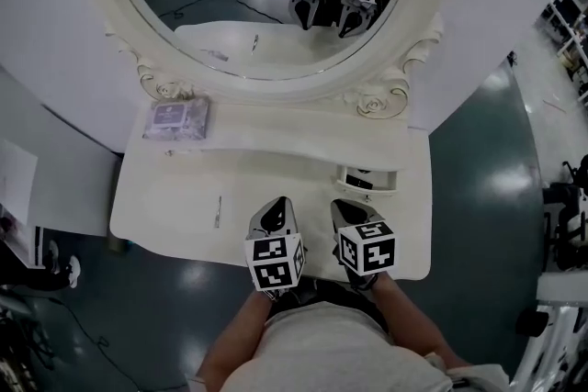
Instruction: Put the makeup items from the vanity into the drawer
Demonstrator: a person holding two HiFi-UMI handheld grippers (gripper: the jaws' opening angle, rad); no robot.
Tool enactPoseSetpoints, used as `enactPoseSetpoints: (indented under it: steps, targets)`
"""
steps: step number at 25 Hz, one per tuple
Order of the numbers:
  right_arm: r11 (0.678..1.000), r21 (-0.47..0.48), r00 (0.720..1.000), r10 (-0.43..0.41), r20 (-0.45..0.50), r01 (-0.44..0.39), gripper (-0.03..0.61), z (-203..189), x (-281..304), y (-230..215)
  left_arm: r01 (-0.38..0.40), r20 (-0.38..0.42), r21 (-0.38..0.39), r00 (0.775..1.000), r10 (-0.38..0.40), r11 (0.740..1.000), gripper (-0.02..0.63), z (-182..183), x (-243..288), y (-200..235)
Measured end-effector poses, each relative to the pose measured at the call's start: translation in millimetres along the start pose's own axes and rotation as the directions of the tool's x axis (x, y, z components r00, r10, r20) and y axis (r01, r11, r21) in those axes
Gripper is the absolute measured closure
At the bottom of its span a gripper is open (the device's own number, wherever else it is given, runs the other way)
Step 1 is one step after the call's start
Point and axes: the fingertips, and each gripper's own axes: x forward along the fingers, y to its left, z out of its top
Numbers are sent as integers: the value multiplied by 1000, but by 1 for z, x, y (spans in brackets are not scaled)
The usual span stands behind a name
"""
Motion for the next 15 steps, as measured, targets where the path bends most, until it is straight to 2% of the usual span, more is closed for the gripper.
enactPoseSetpoints:
  steps: [4, 8, 15]
  targets:
    - [998, -35, 998, 53, -41, -55, 560, -4, 17, 24, -64, -18, -43, 998, 63, 997, 609, -11, -9, 27]
    - [989, -83, 989, 120, -82, -126, 560, -5, 37, 57, -151, -29, -101, 989, 148, 983, 609, -23, -25, 64]
    - [954, -123, 956, 255, -145, -273, 558, -15, 76, 138, -301, -58, -197, 954, 295, 933, 609, -48, -63, 141]
